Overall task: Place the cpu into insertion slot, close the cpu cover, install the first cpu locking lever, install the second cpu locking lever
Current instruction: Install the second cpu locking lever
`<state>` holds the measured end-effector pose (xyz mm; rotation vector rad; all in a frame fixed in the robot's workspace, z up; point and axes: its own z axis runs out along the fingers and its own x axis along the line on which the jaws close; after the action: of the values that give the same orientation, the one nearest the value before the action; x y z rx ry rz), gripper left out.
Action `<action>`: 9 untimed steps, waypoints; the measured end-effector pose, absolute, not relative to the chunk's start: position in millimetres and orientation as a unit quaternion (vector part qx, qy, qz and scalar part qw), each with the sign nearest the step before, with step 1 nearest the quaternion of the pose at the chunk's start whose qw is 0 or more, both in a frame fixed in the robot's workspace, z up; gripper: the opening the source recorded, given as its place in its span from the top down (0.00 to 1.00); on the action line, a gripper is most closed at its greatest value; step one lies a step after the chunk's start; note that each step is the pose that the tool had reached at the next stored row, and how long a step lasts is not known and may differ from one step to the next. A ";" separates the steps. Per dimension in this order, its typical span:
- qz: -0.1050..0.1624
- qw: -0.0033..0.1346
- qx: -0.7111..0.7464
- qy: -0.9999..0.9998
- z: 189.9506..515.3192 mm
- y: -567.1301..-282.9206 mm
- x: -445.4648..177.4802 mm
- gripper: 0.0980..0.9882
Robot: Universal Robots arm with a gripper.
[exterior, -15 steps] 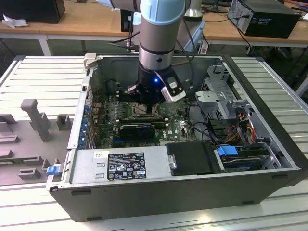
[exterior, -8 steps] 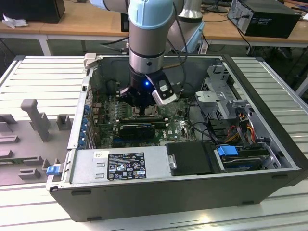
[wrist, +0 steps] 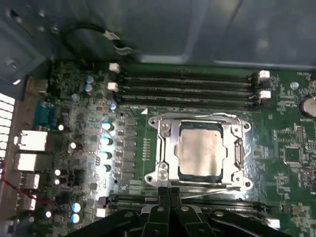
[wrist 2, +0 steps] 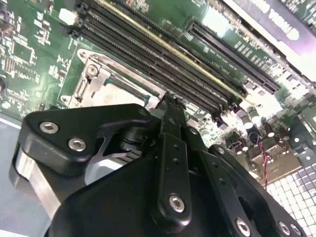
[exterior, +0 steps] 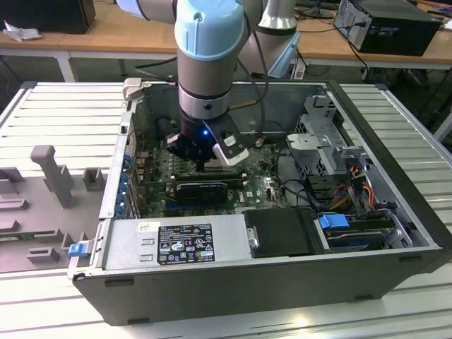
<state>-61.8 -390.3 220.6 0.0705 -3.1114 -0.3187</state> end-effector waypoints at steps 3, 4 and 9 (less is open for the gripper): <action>-0.106 0.006 0.023 -0.994 215.7 -391.6 -62.5 0.99; -0.107 0.006 0.023 -0.994 214.4 -392.3 -62.8 0.99; -0.124 0.006 0.023 -0.992 211.2 -400.9 -69.4 0.99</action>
<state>-69.4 -400.9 211.2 0.0712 -3.1045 -0.3880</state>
